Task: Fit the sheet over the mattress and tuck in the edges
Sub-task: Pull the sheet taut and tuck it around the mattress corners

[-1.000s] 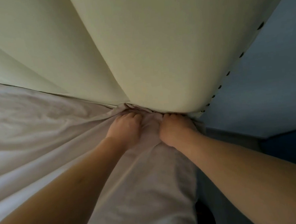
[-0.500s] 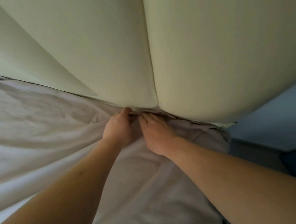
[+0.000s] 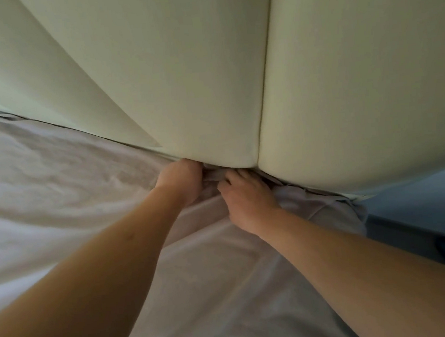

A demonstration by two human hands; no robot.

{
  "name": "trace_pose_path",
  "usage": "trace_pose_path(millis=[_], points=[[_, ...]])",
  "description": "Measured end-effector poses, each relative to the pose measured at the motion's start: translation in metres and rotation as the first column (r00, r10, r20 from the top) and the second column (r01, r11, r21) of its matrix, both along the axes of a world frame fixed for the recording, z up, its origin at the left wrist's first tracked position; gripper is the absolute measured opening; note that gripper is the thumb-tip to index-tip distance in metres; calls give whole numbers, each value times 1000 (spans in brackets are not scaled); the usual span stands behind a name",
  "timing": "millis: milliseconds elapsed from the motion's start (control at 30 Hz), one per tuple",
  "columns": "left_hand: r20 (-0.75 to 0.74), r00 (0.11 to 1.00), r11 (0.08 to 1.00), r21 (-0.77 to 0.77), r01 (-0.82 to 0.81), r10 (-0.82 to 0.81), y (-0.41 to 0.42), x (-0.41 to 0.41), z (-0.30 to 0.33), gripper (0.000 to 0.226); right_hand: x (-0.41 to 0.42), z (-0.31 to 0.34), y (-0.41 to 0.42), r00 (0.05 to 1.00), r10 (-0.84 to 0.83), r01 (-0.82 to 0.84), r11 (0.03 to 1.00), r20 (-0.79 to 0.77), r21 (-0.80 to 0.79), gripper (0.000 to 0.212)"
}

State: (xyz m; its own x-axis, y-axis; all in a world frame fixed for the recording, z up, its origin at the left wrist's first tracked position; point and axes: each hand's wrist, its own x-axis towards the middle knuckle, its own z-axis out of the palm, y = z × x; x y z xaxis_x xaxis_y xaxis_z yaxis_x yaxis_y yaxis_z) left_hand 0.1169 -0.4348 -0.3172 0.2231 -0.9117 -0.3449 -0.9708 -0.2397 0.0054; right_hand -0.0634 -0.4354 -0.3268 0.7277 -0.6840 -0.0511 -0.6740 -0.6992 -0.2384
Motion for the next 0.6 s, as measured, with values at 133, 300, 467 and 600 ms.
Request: trace_pose_path(millis=[133, 300, 467, 600], points=[[-508, 802, 734, -406, -545, 314, 31, -19, 1, 16, 9, -5, 0, 997, 2, -9, 996, 76, 86, 17], [-638, 748, 660, -485, -574, 182, 56, -38, -13, 13, 18, -21, 9, 989, -137, 145, 979, -63, 145, 68], [-222, 968, 935, -352, 30, -115, 41, -7, -31, 32, 33, -11, -12, 967, -238, 255, 909, -93, 331, 48], [-132, 981, 986, -103, 131, -144, 11, 7, -27, 41, 47, -11, -41, 962, -221, 273, 799, -160, 536, 49]])
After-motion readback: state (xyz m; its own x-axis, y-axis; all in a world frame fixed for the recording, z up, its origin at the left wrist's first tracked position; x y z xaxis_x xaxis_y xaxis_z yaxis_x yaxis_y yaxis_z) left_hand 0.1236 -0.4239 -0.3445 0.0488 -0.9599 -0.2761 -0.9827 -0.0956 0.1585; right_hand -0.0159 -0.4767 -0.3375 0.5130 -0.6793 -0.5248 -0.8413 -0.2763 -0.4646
